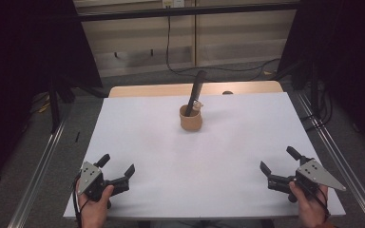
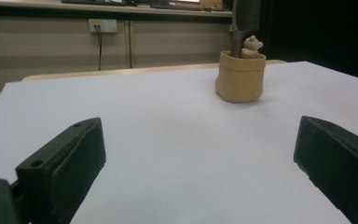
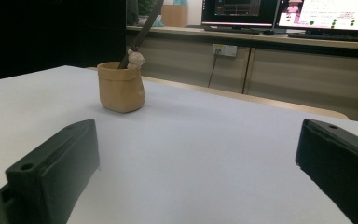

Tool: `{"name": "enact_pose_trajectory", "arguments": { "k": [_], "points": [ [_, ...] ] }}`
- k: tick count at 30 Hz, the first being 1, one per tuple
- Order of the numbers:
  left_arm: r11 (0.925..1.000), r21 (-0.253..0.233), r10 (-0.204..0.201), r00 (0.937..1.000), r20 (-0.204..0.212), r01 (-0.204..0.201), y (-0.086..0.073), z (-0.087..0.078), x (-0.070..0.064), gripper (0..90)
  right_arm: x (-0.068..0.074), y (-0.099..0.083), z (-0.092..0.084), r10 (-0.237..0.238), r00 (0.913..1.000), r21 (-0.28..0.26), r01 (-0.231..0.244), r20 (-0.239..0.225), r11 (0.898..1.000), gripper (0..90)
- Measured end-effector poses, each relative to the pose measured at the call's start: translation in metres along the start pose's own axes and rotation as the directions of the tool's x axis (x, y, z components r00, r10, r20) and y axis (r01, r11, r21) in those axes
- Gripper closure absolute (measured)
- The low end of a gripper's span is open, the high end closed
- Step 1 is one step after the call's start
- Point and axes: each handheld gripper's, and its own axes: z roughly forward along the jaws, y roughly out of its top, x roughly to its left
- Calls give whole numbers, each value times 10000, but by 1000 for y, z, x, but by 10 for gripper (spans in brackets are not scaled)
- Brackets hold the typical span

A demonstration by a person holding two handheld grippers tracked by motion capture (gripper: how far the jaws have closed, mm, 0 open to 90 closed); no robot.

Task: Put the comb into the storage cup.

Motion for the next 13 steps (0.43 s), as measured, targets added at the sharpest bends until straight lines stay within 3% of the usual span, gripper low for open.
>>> {"name": "enact_pose_trajectory", "arguments": {
  "k": [13],
  "points": [
    [10000, -69, -60, 10000, 11, 60, 1, 6, 5, 22, -2, -1, 0, 69, 10000, 28, -69, 63, 10000, 0]
  ]
}}
